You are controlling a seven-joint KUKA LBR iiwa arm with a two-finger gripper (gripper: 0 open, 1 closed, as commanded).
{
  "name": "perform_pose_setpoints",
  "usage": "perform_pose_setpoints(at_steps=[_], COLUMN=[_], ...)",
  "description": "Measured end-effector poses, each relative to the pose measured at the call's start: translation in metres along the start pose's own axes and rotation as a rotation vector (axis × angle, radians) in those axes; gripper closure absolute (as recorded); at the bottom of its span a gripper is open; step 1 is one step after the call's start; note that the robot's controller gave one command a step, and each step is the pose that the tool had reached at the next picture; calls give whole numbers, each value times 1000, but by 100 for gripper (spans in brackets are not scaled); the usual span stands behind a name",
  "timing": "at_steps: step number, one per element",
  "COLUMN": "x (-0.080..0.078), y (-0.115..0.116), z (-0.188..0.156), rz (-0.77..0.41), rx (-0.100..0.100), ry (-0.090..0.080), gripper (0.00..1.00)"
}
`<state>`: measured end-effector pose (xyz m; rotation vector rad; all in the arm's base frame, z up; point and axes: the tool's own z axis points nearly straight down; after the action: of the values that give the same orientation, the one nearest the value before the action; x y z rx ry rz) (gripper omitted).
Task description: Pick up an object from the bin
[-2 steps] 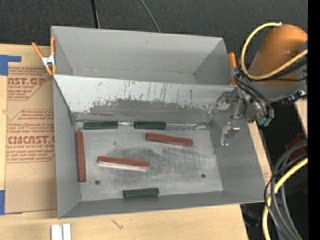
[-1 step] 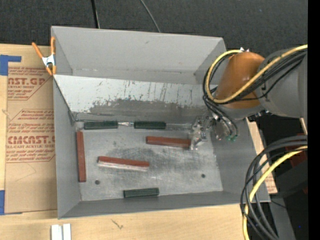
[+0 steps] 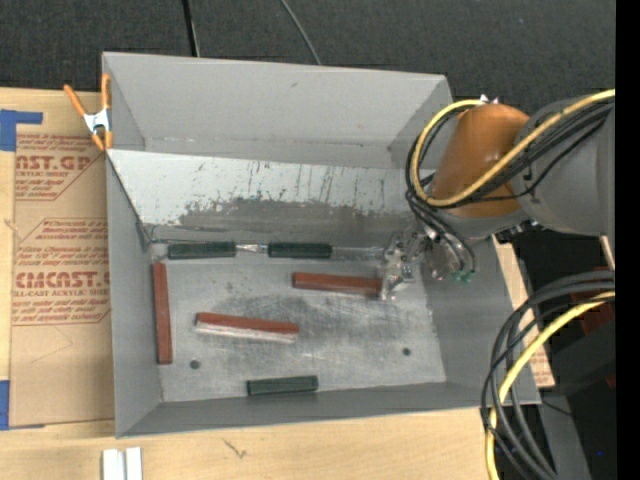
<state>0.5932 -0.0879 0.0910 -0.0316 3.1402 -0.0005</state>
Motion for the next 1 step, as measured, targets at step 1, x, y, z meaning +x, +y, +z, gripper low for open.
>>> perform_pose_setpoints(at_steps=[1], x=[3], y=[1], z=[-36], rz=[7], rx=[-1], ry=[1], gripper=[100])
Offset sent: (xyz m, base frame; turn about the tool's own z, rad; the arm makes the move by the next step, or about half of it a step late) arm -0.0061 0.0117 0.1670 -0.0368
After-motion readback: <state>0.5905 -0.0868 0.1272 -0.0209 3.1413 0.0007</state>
